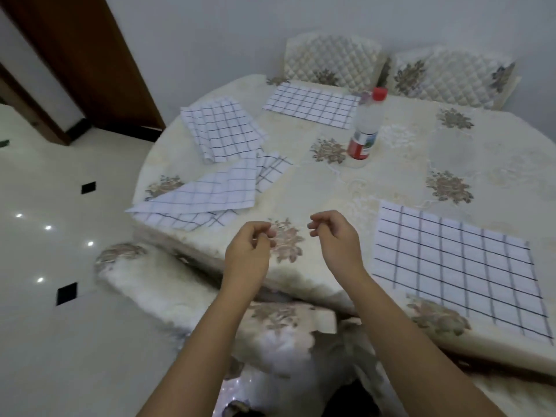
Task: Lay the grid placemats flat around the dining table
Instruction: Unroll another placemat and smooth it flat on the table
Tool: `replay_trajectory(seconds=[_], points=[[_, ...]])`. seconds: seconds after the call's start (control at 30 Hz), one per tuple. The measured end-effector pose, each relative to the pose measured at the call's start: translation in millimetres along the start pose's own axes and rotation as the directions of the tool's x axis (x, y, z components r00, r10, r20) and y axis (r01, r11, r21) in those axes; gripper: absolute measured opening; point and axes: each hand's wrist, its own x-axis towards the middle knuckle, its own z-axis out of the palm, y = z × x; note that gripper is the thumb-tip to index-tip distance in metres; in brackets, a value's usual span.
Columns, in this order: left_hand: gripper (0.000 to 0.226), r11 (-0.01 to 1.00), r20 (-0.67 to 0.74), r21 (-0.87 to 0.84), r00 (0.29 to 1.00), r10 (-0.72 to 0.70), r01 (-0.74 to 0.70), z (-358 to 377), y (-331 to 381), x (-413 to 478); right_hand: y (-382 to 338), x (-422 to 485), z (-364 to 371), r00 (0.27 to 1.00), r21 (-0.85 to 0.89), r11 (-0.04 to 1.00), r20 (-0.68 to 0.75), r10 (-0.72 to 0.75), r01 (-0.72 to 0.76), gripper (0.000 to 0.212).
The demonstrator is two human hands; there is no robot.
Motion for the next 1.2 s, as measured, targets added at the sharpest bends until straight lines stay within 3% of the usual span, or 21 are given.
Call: replay_trajectory(seconds=[0.27,0.4,0.57,0.73,0.93,1.03,1.1,1.2], points=[[0.03,0.997,-0.069,-0.015,0.995,-0.076,0.076,-102.6,-34.7,38.7,-5.6,0.3,114.8,0.981,-0.057,0.989,0.135,0.14,-0.134,0.025],[0.031,0.991,-0.084,-0.011,0.987,-0.136,0.136,-106.0,-43.3,64.9,8.0,30.3,137.5,0.942,-0.218,0.964,0.261,0.211,-0.156,0.022],[0.029,0.981,-0.115,0.037,0.976,-0.183,0.189,-93.8,-46.3,96.5,21.8,76.3,151.3,0.867,-0.393,0.903,0.376,0.327,-0.17,0.04],[0.018,0.966,-0.089,0.105,0.97,-0.227,0.236,-80.7,-50.2,113.6,33.6,101.9,160.3,0.802,-0.383,0.888,0.429,0.415,-0.255,0.058],[0.018,0.944,-0.074,0.15,0.956,-0.285,0.293,-74.9,-62.2,111.7,33.2,118.7,160.2,0.815,-0.395,0.883,0.404,0.414,-0.253,0.055],[0.022,0.926,-0.03,0.295,0.971,-0.236,0.234,-75.2,-59.0,122.0,22.7,118.2,146.6,0.847,-0.41,0.892,0.392,0.358,-0.187,0.053],[0.033,0.886,0.018,0.455,0.994,-0.106,0.087,-76.0,-52.2,132.4,12.7,117.6,133.6,0.883,-0.408,0.9,0.355,0.308,-0.151,0.051],[0.056,0.671,0.207,0.71,0.974,0.09,-0.212,-73.9,-42.8,148.1,-8.2,117.6,113.4,0.942,-0.406,0.908,0.254,0.221,-0.104,0.043]])
